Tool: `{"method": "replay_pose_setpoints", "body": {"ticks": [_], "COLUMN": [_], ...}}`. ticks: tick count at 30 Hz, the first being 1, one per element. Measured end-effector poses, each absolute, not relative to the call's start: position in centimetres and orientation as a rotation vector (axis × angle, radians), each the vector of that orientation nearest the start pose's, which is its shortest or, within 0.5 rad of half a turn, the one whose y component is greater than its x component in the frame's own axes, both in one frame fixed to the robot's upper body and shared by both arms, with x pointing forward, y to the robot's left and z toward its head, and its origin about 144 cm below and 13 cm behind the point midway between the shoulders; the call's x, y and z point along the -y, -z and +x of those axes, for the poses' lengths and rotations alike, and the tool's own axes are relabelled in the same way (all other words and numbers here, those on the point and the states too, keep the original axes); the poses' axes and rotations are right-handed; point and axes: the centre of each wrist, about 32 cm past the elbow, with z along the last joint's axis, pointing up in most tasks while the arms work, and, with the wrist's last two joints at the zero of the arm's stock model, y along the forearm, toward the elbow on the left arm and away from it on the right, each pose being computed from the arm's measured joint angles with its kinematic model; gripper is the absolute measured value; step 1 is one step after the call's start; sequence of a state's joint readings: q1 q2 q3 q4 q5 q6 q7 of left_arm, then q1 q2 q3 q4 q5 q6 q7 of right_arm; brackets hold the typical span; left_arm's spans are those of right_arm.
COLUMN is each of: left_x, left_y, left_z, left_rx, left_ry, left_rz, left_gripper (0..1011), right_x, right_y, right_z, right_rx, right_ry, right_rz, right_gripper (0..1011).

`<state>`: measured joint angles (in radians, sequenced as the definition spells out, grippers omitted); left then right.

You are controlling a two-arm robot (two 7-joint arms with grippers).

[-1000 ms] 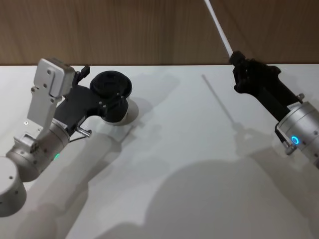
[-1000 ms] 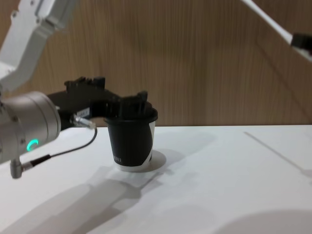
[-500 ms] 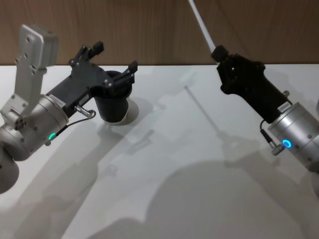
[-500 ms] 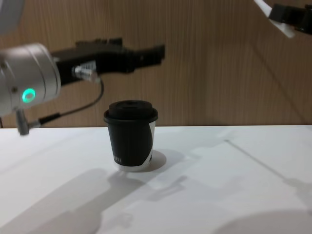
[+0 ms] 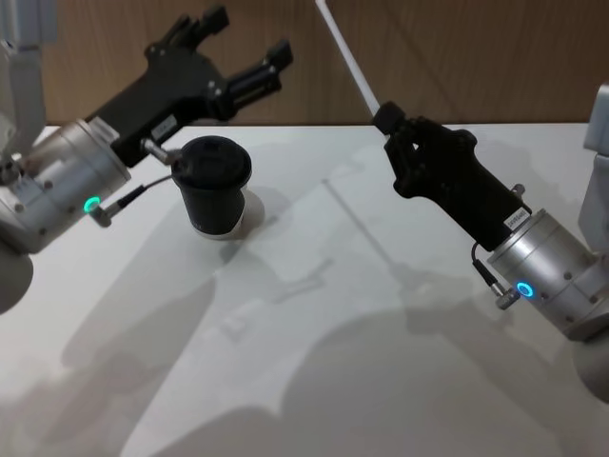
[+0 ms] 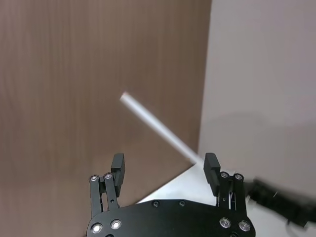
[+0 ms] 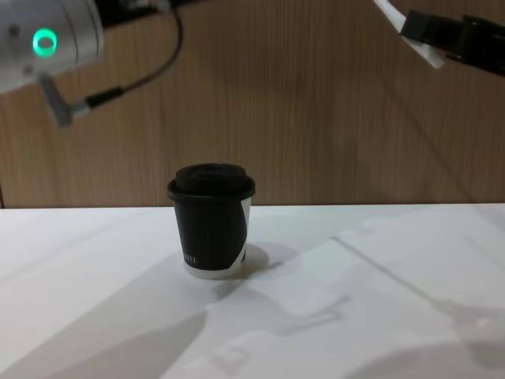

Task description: Pick up the straw with one hand, pass it to the other hand, and insert it into the cup.

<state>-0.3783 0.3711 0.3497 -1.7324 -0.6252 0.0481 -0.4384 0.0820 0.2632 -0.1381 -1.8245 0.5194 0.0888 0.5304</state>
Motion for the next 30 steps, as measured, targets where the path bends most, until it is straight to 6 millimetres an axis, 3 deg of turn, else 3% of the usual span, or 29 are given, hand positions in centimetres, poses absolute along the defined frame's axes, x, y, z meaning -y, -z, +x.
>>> {"method": "replay_pose_setpoints", "body": {"ticks": [10, 30], "left_x": [-20.6, -19.4], "left_y": [-132.5, -134.0], "left_z": [52.7, 53.8], "left_rx": [0.057, -0.186], "left_ry": [-0.551, -0.472], "left_rz": [-0.489, -0.692], "left_gripper": [1003, 1003], "right_x": [23.7, 23.5], "right_y": [-124.2, -124.1], "right_z": [46.5, 46.4], "right_rx": [0.028, 0.028], "right_ry": [0.770, 0.761], "right_rz": [0.312, 0.312], "right_gripper": [6, 7]}}
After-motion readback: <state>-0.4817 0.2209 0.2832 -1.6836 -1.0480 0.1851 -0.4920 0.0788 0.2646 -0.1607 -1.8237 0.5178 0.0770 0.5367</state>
